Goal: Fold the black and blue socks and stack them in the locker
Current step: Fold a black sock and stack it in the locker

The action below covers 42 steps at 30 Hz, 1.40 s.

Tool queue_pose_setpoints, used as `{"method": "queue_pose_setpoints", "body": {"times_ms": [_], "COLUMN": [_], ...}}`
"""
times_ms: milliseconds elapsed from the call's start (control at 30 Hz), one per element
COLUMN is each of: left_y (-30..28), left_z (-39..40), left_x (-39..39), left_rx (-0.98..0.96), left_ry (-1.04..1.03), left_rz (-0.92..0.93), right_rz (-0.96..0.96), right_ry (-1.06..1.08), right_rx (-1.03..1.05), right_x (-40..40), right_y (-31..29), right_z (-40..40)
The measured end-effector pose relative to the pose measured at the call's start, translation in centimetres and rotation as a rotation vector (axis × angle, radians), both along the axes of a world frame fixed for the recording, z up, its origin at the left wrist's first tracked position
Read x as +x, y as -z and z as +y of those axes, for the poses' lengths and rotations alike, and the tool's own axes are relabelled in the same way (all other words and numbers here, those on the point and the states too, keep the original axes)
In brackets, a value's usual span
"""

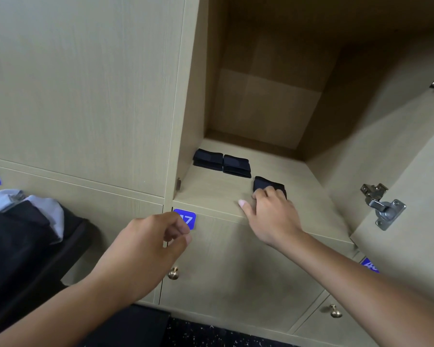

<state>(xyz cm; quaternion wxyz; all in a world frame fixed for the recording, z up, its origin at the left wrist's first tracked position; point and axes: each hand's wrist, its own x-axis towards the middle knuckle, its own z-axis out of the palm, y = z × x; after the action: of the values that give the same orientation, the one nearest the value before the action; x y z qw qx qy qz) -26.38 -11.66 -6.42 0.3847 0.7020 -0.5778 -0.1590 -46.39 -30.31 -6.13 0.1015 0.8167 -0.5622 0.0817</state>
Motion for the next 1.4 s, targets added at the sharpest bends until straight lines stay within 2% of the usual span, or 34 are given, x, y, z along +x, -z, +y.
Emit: {"method": "queue_pose_setpoints", "body": {"times_ms": [200, 467, 767, 1400], "left_y": [0.2, 0.2, 0.5, 0.2], "left_z": [-0.3, -0.2, 0.3, 1.5], "left_x": [-0.4, -0.7, 0.1, 1.5], "left_rx": [0.017, 0.138, 0.162, 0.171], "left_ry": [0.023, 0.081, 0.068, 0.045], "left_rz": [-0.021, -0.079, -0.122, -0.136], "right_rz": [-0.042, -0.191, -0.287, -0.251], "right_ry": [0.059, 0.033, -0.027, -0.053], "right_rx": [0.035, 0.145, 0.181, 0.265], "right_x": [-0.8, -0.7, 0.2, -0.1], "right_y": [-0.2, 0.6, 1.1, 0.3], "right_z": [-2.2, -6.3, -8.1, -9.1]}}
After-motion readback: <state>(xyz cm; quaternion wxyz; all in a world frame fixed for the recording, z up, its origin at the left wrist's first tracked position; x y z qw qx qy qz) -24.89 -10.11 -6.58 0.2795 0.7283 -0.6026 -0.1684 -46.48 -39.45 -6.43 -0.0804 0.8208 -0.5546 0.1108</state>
